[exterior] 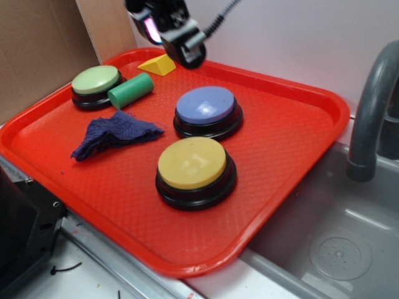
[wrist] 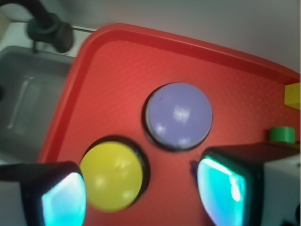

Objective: Push the purple button.

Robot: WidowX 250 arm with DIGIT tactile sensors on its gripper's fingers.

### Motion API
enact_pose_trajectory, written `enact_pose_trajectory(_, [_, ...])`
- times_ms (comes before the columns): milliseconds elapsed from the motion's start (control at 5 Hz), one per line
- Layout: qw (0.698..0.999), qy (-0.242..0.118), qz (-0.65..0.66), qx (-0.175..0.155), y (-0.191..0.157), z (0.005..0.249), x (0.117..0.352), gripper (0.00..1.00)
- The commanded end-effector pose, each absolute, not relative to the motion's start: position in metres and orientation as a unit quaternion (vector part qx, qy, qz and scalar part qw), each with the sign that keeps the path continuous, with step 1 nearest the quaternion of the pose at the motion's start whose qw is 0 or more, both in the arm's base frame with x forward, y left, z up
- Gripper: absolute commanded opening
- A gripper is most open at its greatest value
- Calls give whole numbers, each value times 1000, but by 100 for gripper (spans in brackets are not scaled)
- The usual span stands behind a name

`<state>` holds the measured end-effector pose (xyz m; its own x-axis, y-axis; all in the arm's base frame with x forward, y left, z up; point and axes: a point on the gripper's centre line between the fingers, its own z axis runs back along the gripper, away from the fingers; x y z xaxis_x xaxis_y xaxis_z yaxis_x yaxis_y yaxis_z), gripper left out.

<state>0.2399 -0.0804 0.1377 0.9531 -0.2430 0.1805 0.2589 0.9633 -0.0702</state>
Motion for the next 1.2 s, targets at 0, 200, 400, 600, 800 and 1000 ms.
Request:
enact_pose_trajectory(0, [996,-79,-46,-7,-68,113,260,100])
enact_pose_trajectory(200, [996,-78,-32,-17,-60,98,263,100])
enact_pose_trajectory(400, [996,-72,-45,-21,-58,81,270,100])
enact_pose_trajectory(600, [997,-59,-50,-18,-55,63,274,100])
enact_pose_trajectory(800, [998,-46,-50,-19,-55,55,274,100])
enact_pose_trajectory(1000, [998,-35,-47,-20,-53,49,273,100])
